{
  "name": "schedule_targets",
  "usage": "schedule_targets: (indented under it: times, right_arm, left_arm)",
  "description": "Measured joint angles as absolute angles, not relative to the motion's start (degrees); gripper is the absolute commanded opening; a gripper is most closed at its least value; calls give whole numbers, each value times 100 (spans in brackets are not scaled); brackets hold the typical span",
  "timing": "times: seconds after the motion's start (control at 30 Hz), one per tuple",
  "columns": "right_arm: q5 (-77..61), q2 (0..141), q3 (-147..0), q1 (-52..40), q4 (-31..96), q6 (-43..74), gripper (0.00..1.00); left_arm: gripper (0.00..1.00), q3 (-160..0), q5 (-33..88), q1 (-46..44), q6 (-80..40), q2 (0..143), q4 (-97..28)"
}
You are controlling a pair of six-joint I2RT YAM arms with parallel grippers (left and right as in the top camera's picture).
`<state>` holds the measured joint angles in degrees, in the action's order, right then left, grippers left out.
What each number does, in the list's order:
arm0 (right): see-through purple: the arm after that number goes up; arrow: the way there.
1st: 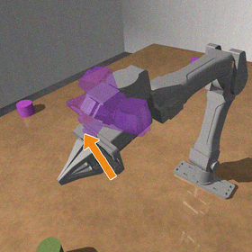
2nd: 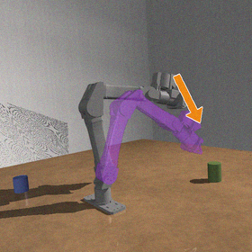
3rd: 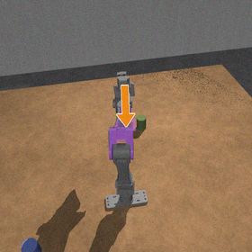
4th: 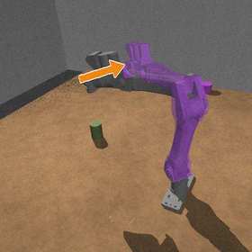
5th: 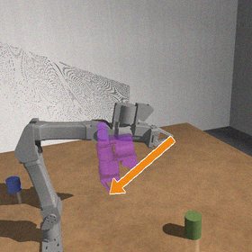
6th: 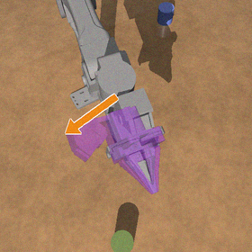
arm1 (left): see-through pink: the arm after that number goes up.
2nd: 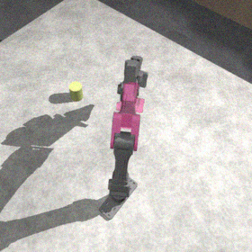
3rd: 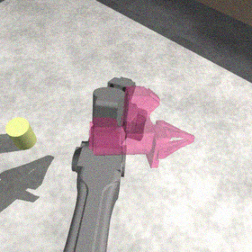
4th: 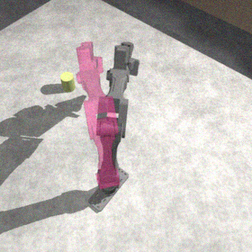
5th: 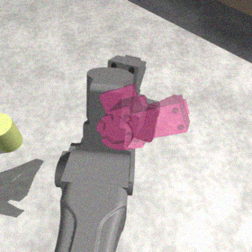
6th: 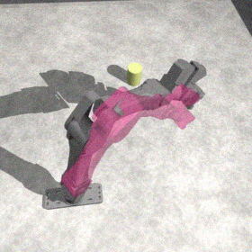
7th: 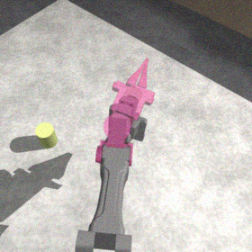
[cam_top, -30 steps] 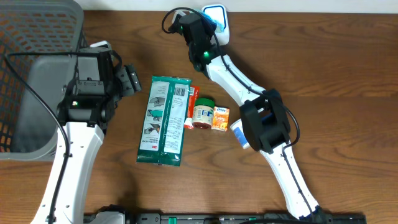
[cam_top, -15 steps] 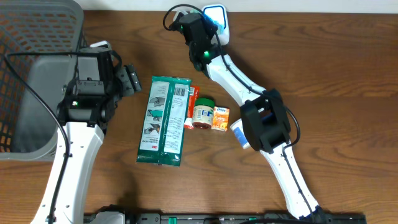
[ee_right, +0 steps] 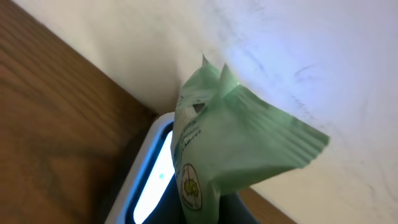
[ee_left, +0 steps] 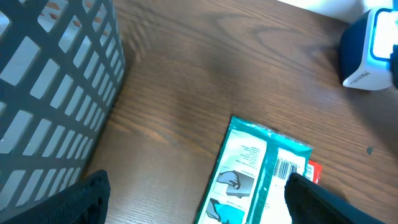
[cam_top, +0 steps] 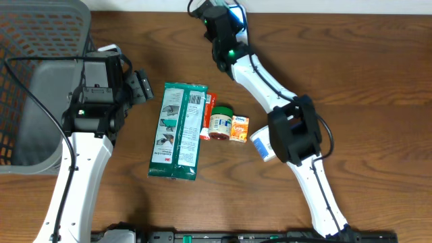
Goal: Scan the item barcode
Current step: 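Carry the wipes pack right and set it on the table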
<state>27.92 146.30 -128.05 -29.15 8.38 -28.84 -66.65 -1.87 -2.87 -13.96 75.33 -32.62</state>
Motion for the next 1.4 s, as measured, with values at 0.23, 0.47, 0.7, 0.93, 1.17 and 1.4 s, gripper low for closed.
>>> schedule_targets:
  times: [0.23, 0.47, 0.7, 0.93, 1.17, 1.4]
  right_arm:
    - [2613, 13148, -12766, -2803, 2875, -1955, 1]
    - [1374, 11367, -12796, -2226, 5559, -1533, 1]
    - [60, 10735, -12809, -593, 7588, -1341, 1]
    - [-331, 10742, -12132, 1155, 8270, -1321, 1]
    - [-427, 10851, -9815, 1914, 6810, -1671, 1]
    - [-464, 10980, -7658, 2338, 3920, -1850, 1]
  left_arm:
    - [86, -6665, -189, -287, -1393, 7531, -3267]
    - [86, -6665, -189, -287, -1393, 7533, -3262]
    - [86, -6665, -189, -287, -1393, 7533, -3262]
    - [86, -6665, -189, -287, -1396, 7533, -3262]
    - [86, -6665, -191, -287, -1396, 7533, -3264]
    - [86, -6665, -189, -287, -1396, 7533, -3264]
